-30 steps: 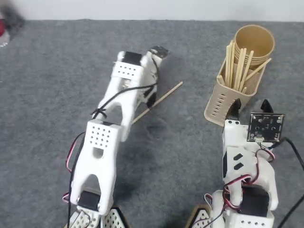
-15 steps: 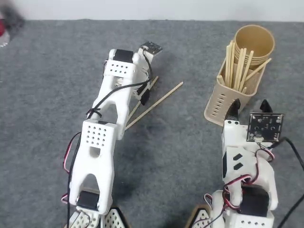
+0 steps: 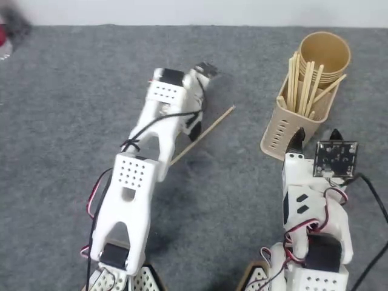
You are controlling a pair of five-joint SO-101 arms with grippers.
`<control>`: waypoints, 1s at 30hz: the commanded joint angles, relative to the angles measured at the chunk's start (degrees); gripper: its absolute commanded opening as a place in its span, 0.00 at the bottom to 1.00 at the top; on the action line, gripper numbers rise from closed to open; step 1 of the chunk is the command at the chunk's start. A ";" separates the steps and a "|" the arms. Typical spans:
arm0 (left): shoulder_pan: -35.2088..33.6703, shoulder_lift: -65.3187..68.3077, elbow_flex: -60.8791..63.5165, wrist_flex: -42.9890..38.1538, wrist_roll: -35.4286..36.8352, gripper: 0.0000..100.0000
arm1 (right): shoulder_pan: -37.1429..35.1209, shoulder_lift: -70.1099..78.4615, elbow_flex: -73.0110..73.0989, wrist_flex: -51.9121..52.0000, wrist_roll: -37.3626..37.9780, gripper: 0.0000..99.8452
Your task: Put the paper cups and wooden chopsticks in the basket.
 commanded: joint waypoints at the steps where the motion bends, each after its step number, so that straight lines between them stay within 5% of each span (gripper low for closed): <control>1: 2.29 -2.90 -4.44 1.85 0.00 0.18 | -0.48 -0.22 -0.44 -1.27 0.70 0.22; 6: 0.53 -8.18 -7.52 1.76 0.09 0.08 | -0.48 -0.22 -0.44 -1.27 0.70 0.22; 12: 0.88 -7.21 2.33 -0.53 0.00 0.19 | -0.48 -0.57 -0.44 -1.10 0.70 0.22; 20: -1.05 -0.44 -0.66 -6.15 4.84 0.20 | -0.48 -0.66 -0.44 -0.84 0.70 0.22; 30: -2.29 7.38 -9.98 1.85 6.86 0.19 | -1.89 -0.48 -0.44 -0.75 0.70 0.22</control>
